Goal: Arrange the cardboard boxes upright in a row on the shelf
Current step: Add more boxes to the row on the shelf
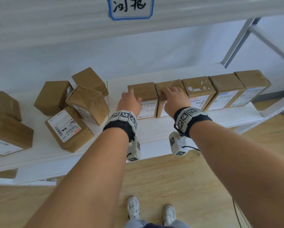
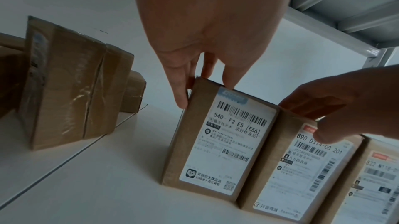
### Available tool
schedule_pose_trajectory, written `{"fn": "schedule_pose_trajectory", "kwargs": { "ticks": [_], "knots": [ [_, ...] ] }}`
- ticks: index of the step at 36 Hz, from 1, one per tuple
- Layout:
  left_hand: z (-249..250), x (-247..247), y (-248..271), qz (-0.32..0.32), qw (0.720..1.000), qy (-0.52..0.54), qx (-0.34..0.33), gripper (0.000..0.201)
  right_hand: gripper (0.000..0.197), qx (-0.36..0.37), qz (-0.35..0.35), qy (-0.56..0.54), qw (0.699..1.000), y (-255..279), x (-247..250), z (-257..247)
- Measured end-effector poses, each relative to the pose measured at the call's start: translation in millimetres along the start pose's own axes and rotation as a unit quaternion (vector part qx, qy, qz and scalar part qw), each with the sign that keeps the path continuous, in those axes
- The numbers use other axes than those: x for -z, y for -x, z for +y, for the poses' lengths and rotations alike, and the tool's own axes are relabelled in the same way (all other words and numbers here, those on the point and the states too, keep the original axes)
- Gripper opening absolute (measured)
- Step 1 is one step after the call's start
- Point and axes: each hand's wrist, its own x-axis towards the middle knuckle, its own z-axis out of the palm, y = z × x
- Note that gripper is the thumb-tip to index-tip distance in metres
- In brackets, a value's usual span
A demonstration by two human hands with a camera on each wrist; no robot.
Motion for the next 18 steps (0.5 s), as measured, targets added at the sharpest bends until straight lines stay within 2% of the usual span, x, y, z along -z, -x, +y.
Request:
{"fn": "schedule_pose_trajectory", "kwargs": {
  "ticks": [4, 9, 15, 18],
  "knots": [
    [-1, 0, 1, -0.006, 1.0, -0.023, -0.008, 0.052, 0.065, 0.002, -0.002, 0.002, 1.0, 2, -1, -1],
    [-3, 4, 9, -0.008, 0.999, -0.04, 0.001, 0.054, 0.056, -0.014, -0.026, 0.005, 1.0, -1, 8, -7],
    [-25, 19, 30, 0.024, 0.996, -0.083, -0.01, 0.04, 0.053, -0.019, -0.033, -0.013, 0.999, 0, 17, -29],
    [-49, 36, 35, 0.075, 0.99, -0.121, -0.007, 0.039, 0.055, -0.002, -0.027, -0.031, 0.999, 3, 20, -48]
  ]
}}
